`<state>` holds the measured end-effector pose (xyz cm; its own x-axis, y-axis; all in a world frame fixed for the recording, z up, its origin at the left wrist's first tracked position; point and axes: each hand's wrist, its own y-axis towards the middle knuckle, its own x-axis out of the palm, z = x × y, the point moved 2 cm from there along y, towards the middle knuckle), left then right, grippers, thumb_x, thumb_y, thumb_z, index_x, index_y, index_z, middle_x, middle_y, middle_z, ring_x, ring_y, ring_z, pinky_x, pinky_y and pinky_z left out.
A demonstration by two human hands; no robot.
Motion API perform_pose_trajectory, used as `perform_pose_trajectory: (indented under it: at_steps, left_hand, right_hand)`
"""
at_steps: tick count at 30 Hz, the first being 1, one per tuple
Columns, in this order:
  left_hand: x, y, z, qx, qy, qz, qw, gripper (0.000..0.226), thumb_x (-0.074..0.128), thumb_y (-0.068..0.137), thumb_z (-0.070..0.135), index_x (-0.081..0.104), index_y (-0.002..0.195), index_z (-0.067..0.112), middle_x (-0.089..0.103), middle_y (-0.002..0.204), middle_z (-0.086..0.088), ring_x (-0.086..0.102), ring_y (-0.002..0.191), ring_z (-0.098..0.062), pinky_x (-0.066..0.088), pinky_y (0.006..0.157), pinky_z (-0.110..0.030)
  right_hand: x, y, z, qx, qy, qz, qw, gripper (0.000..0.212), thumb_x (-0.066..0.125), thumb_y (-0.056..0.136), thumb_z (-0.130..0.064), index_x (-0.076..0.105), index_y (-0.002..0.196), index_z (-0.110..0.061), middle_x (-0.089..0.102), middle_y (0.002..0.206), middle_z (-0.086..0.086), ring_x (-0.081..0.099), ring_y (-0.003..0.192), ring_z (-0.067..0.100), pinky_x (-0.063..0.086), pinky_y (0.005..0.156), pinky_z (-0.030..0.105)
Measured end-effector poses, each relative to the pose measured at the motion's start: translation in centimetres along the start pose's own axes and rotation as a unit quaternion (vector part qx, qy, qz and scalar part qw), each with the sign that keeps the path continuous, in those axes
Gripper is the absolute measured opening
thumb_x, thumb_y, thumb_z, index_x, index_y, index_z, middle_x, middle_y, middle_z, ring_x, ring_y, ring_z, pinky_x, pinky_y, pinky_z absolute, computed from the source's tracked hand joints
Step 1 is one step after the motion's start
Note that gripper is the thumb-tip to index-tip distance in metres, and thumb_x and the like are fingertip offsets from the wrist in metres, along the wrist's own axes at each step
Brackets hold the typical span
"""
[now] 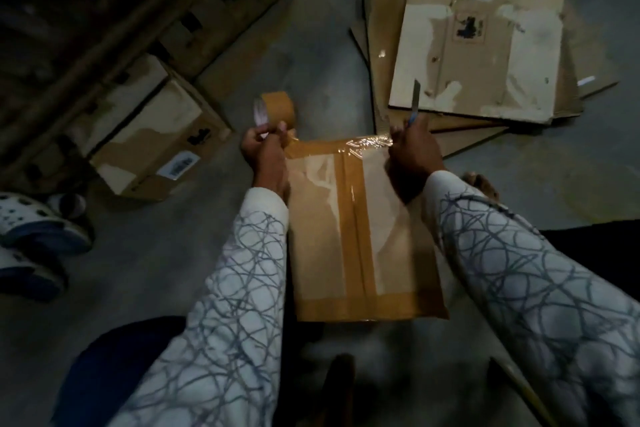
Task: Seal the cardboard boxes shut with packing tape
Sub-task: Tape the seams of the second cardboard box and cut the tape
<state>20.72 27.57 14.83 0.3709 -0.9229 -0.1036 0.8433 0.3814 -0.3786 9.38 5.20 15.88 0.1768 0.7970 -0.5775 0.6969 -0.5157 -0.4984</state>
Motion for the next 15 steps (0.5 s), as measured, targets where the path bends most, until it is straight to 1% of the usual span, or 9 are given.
perform_pose_trajectory:
  at_steps: [2, 4, 6, 9, 10, 11, 12, 13, 15]
  left_hand:
    - [-1.3, -1.6, 2.9, 0.013, -0.053, 0.018, 0.998, 0.032, 0.071, 0.079, -0.015, 0.056, 0.078, 0.013, 0.065, 0.076, -0.012, 0.062, 0.057, -0.014, 0.051, 0.052, -0.027]
    - [-2.7, -3.9, 6.0, 0.027, -0.059, -0.005, 0.998, 0.032, 0.069, 0.081, -0.015, 0.057, 0.083, 0.015, 0.066, 0.089, -0.012, 0.066, 0.067, -0.014, 0.056, 0.06, -0.03]
    - [-4.1, -7.2, 8.4, 0.017, -0.047, -0.055, 0.997, 0.034, 0.063, 0.085, -0.016, 0.057, 0.088, 0.018, 0.065, 0.089, -0.006, 0.066, 0.068, -0.009, 0.057, 0.064, -0.03]
    - [-6.8, -14.2, 10.3, -0.043, 0.005, -0.155, 0.987, 0.027, 0.055, 0.093, -0.01, 0.057, 0.097, 0.017, 0.063, 0.082, -0.004, 0.061, 0.064, -0.009, 0.053, 0.057, -0.026]
    - [-8.0, -17.0, 10.3, -0.06, 0.029, -0.187, 0.98, 0.024, 0.055, 0.095, -0.006, 0.058, 0.1, 0.017, 0.063, 0.08, -0.004, 0.06, 0.061, -0.009, 0.051, 0.055, -0.026]
    - [-9.5, -19.8, 9.8, -0.074, 0.053, -0.217, 0.972, 0.023, 0.055, 0.095, -0.005, 0.059, 0.103, 0.015, 0.064, 0.08, -0.006, 0.06, 0.061, -0.011, 0.051, 0.054, -0.026]
    - [-10.9, -22.6, 9.1, -0.091, 0.071, -0.244, 0.963, 0.025, 0.057, 0.093, -0.007, 0.06, 0.108, 0.013, 0.066, 0.084, -0.007, 0.062, 0.066, -0.014, 0.052, 0.055, -0.026]
    - [-12.4, -25.2, 8.2, -0.11, 0.082, -0.268, 0.954, 0.03, 0.059, 0.09, -0.009, 0.06, 0.111, 0.012, 0.067, 0.091, -0.008, 0.064, 0.074, -0.017, 0.054, 0.058, -0.027]
    - [-14.9, -29.4, 6.6, -0.139, 0.075, -0.306, 0.939, 0.036, 0.061, 0.087, -0.013, 0.06, 0.115, 0.01, 0.067, 0.106, -0.007, 0.066, 0.087, -0.019, 0.057, 0.063, -0.028]
  right_hand:
    - [-1.4, -1.5, 0.3, 0.026, -0.005, -0.01, 1.0, 0.053, 0.061, 0.097, -0.029, 0.034, 0.136, -0.006, 0.051, 0.135, 0.02, 0.052, 0.124, 0.04, 0.042, 0.099, 0.045]
    - [-2.4, -4.7, 1.1, 0.011, -0.015, 0.033, 0.999, 0.062, 0.064, 0.095, -0.032, 0.033, 0.139, -0.001, 0.041, 0.142, 0.021, 0.046, 0.13, 0.04, 0.038, 0.106, 0.047]
    - [-2.7, -9.6, 2.3, -0.022, 0.0, 0.043, 0.999, 0.054, 0.062, 0.096, -0.031, 0.038, 0.135, -0.001, 0.043, 0.138, 0.018, 0.047, 0.126, 0.034, 0.039, 0.101, 0.042]
    - [-2.6, -16.9, 4.3, -0.04, 0.097, 0.024, 0.994, 0.039, 0.062, 0.097, -0.034, 0.045, 0.123, -0.01, 0.058, 0.127, 0.011, 0.058, 0.117, 0.029, 0.043, 0.09, 0.032]
    - [-2.6, -18.9, 4.6, -0.029, 0.144, 0.009, 0.989, 0.036, 0.062, 0.097, -0.038, 0.046, 0.117, -0.013, 0.063, 0.121, 0.008, 0.062, 0.112, 0.027, 0.047, 0.09, 0.034]
    - [-2.5, -20.6, 4.7, -0.007, 0.205, -0.018, 0.978, 0.036, 0.062, 0.096, -0.043, 0.046, 0.114, -0.016, 0.066, 0.116, 0.005, 0.066, 0.108, 0.026, 0.051, 0.092, 0.039]
    - [-2.4, -22.1, 4.7, 0.026, 0.28, -0.057, 0.958, 0.039, 0.06, 0.095, -0.049, 0.047, 0.115, -0.018, 0.068, 0.114, 0.006, 0.069, 0.103, 0.025, 0.055, 0.091, 0.044]
    - [-2.3, -23.3, 4.6, 0.06, 0.356, -0.1, 0.927, 0.044, 0.059, 0.095, -0.053, 0.048, 0.12, -0.018, 0.069, 0.114, 0.009, 0.071, 0.099, 0.027, 0.057, 0.088, 0.047]
    - [-2.6, -25.6, 4.2, 0.09, 0.448, -0.154, 0.876, 0.054, 0.064, 0.092, -0.051, 0.052, 0.128, -0.013, 0.069, 0.115, 0.013, 0.072, 0.096, 0.03, 0.061, 0.074, 0.042]
